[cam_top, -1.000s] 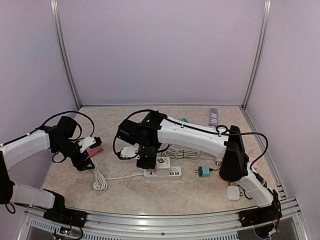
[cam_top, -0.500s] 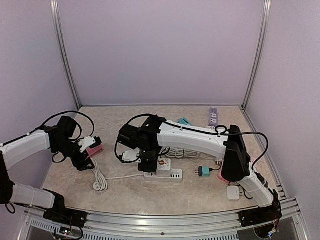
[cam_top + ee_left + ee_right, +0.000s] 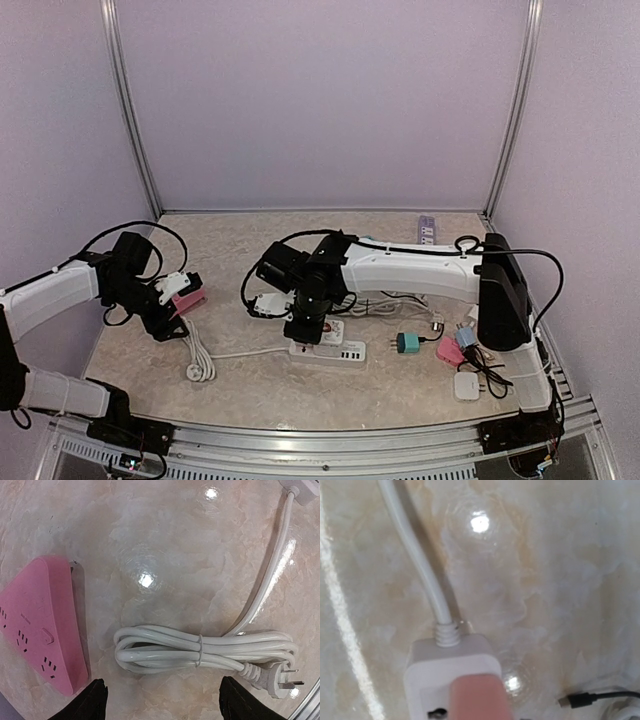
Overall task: Insert the plug
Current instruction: Insert the plug into the socket.
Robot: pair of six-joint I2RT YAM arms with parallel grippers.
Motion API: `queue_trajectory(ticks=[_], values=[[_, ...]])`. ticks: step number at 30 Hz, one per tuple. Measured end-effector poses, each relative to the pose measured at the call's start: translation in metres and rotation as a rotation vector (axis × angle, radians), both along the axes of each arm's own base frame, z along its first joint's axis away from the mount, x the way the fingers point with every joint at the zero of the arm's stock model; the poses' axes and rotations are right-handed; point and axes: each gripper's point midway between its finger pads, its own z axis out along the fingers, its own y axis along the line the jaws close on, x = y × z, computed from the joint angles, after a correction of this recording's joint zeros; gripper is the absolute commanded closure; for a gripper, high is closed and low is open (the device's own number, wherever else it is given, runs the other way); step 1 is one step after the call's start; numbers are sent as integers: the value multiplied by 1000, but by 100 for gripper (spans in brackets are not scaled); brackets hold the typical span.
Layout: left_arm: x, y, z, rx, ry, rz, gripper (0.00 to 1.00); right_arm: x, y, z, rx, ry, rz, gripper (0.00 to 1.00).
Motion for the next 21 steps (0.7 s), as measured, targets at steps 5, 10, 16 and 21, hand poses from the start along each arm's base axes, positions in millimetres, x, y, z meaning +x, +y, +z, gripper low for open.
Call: queue_trajectory(ticks=[5,10,16,21], values=[[0,0,0,-3,2,7,24,1,4,2,-7,18,-13,47],[0,0,1,-3,-2,7,24,-7,-1,-19,-69,74,-23,26],[-1,0,0,-5,-4,10,20,-8,8,-4,-37,70,-30,1],[-2,-1,0,2,-5,2,18,-8,20,12,29,67,-27,0]])
